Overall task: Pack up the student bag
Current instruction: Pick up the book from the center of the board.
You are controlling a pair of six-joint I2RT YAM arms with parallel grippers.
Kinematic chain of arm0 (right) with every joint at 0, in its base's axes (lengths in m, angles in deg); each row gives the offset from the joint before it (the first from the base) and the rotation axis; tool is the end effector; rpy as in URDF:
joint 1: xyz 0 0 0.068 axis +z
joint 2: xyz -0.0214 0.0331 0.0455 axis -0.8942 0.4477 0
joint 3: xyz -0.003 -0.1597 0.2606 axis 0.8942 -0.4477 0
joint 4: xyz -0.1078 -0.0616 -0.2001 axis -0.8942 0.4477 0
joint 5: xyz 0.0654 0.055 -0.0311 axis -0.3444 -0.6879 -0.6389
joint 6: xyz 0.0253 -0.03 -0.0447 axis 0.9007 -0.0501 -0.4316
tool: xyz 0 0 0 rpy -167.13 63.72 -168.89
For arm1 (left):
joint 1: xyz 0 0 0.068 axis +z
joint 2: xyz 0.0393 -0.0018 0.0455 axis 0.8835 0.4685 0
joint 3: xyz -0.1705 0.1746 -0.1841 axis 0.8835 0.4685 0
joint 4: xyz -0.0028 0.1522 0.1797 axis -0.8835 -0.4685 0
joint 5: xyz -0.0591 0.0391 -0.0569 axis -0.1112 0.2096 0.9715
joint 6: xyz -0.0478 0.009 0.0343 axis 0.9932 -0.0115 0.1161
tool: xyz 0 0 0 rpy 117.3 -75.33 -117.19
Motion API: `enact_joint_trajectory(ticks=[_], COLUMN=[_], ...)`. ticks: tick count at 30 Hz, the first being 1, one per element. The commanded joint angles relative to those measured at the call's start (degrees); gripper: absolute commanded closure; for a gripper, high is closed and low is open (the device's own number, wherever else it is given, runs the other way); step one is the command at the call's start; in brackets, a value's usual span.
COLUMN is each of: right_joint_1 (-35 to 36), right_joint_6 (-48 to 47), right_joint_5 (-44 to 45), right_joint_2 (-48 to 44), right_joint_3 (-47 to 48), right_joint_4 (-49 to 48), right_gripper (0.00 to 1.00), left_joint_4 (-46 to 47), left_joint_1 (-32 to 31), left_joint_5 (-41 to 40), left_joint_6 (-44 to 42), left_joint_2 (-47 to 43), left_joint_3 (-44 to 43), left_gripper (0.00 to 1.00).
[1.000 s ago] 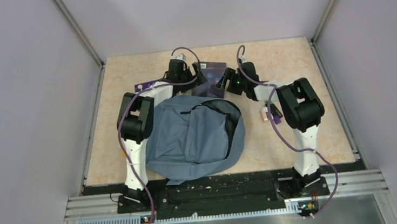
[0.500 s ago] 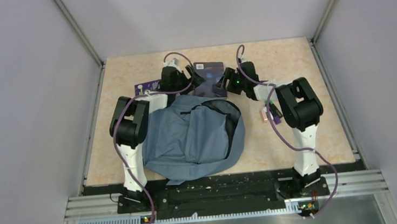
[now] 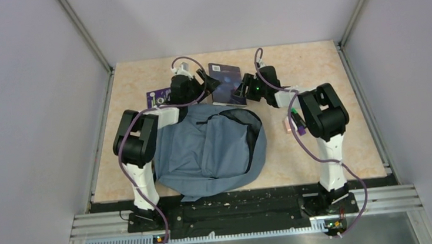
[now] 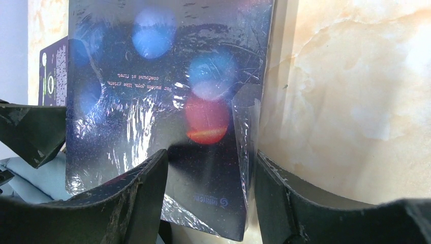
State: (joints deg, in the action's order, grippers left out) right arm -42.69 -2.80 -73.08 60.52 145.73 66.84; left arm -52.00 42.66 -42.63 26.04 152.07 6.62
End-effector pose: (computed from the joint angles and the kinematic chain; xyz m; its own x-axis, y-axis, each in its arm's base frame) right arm 0.4302 0.1766 0.1864 -0.7363 0.3194 -0.5966 -0.1748 0.7619 0.6237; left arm 0.4132 -0.1599 0.2341 -0.6366 -0.5609 -0.5294 0.1592 0.5760 -0.8018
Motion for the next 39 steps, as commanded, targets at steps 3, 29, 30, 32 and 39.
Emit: enact_joint_trajectory(ticks=[3,29,30,32,39], right_joint_1=[4.6,5.0,5.1,5.0,5.0], right_joint_6=[-2.1,-2.2,-2.1,-2.1,-2.1], right_joint_5=[-6.5,-8.7,-8.5,-8.3,-8.3], right_joint_2=[3.8,4.2,4.2,4.2,3.7], right_joint_3=[1.0,0.7,0.7,0.7,-0.4], right_joint_4=[5.0,4.8,4.9,5.0,4.7], right_gripper=[0.42,0.47,0.47,0.47,0.47], left_joint_4=[9.5,20.6,20.9,21.5,24.4], left_joint_1=[-4.9,-9.8,-10.1,-10.9,-13.2], left_joint_5=[9.6,12.9,13.0,13.0,12.7], left_joint_6=[5.5,11.2,11.6,12.1,13.7], left_joint_2=[-0.6,2.0,1.8,1.1,-1.6], left_joint_3=[0.0,0.8,1.0,1.5,4.7], left_gripper=[0.13,0.35,0.36,0.36,0.36])
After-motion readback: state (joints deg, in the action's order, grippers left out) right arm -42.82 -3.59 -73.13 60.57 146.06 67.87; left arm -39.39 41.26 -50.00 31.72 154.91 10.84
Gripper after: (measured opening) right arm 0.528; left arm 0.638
